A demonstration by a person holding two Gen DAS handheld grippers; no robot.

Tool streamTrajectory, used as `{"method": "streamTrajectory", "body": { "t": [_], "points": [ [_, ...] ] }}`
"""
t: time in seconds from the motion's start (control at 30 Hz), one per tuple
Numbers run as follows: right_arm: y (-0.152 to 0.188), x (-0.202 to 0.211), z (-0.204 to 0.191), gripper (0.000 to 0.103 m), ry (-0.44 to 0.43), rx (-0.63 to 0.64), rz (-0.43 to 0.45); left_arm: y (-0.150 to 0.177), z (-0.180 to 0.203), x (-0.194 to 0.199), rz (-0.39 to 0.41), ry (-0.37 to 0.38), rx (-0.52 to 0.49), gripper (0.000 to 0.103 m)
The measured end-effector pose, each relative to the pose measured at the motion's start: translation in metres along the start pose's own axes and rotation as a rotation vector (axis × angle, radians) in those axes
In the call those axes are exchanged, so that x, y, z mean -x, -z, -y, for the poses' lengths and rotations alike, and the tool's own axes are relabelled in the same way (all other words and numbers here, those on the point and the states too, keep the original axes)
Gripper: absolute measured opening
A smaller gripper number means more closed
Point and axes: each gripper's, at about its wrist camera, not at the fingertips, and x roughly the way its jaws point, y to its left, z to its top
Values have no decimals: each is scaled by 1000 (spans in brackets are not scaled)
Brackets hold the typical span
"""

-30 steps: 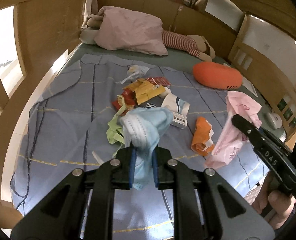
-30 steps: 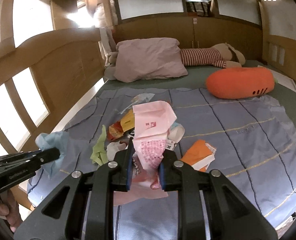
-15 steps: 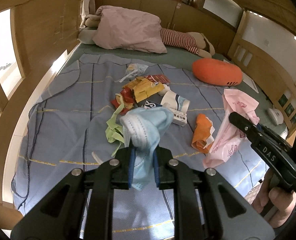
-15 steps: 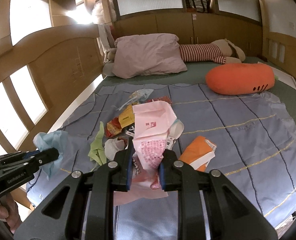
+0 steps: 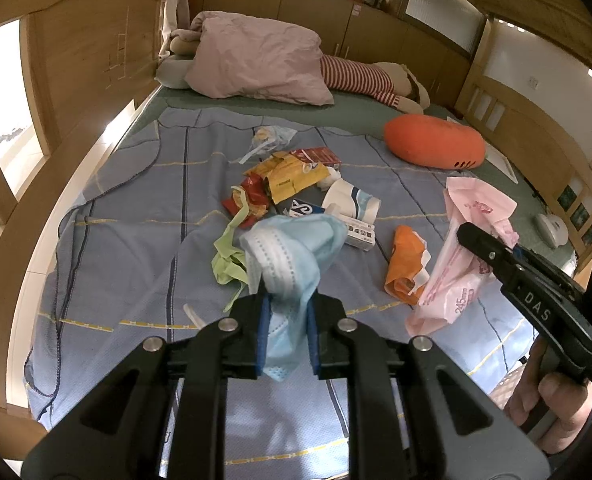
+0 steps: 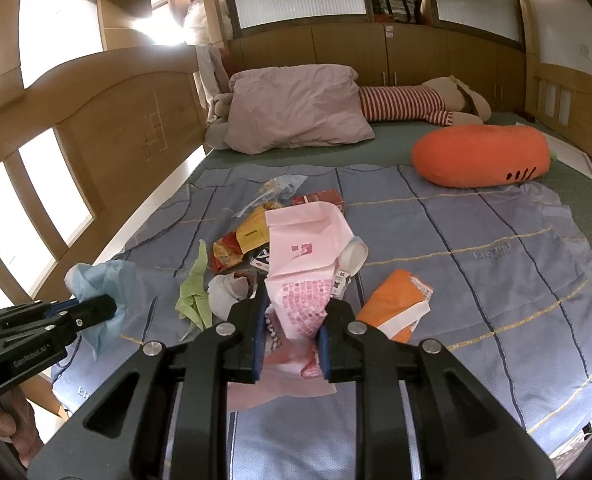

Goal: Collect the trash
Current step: 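Carry the pink bag and blue mask to the white bin and release both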

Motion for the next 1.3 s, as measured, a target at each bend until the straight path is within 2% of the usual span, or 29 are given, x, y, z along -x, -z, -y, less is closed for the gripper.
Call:
{"method": "streamTrajectory", "body": {
  "t": [0.23, 0.37, 0.47, 0.6, 0.7, 0.77, 0.87, 0.9, 0.93, 0.97, 1.0, 1.1, 1.13, 1.17, 1.2, 1.23, 1.27, 1.3],
  "points": [
    [1, 4, 5, 21, 7, -11, 14, 0, 3, -3, -8, 5, -7, 17],
    [2, 28, 14, 21, 17, -46, 53, 2, 22, -1, -5, 42, -38, 17],
    [11, 68, 34, 21, 33, -85, 91, 5, 46, 1, -10, 118, -75, 17],
    [36, 135, 74, 21, 98, -117, 108, 17, 94, 1, -44, 247, -143, 17],
    [65, 191, 112, 21, 222, -136, 111, 27, 141, 7, -76, 368, -198, 17],
    [81, 213, 128, 21, 288, -147, 96, 36, 175, 13, -94, 446, -248, 17],
    [114, 245, 157, 24, 420, -164, 62, 57, 229, 25, -108, 508, -350, 17],
    [129, 253, 170, 33, 478, -178, 28, 65, 246, 28, -123, 529, -382, 17],
    [137, 256, 177, 51, 503, -193, 6, 72, 259, 29, -138, 550, -404, 17],
    [148, 263, 189, 60, 535, -223, -10, 82, 278, 31, -163, 576, -428, 17],
    [153, 269, 195, 73, 555, -247, -7, 88, 290, 31, -178, 592, -441, 17],
    [161, 304, 220, 85, 601, -375, 97, 110, 332, 31, -240, 654, -489, 17],
    [158, 318, 226, 89, 603, -423, 162, 118, 346, 31, -268, 679, -505, 17],
    [155, 328, 229, 91, 602, -451, 217, 123, 356, 30, -289, 695, -515, 24],
    [152, 338, 231, 93, 599, -470, 272, 129, 366, 29, -313, 714, -528, 46],
    [147, 347, 231, 94, 598, -476, 325, 135, 374, 29, -331, 732, -539, 62],
    [142, 350, 229, 94, 597, -469, 357, 140, 382, 29, -335, 745, -547, 92],
    [138, 352, 227, 94, 593, -454, 375, 141, 383, 29, -328, 738, -550, 97]
  ]
}}
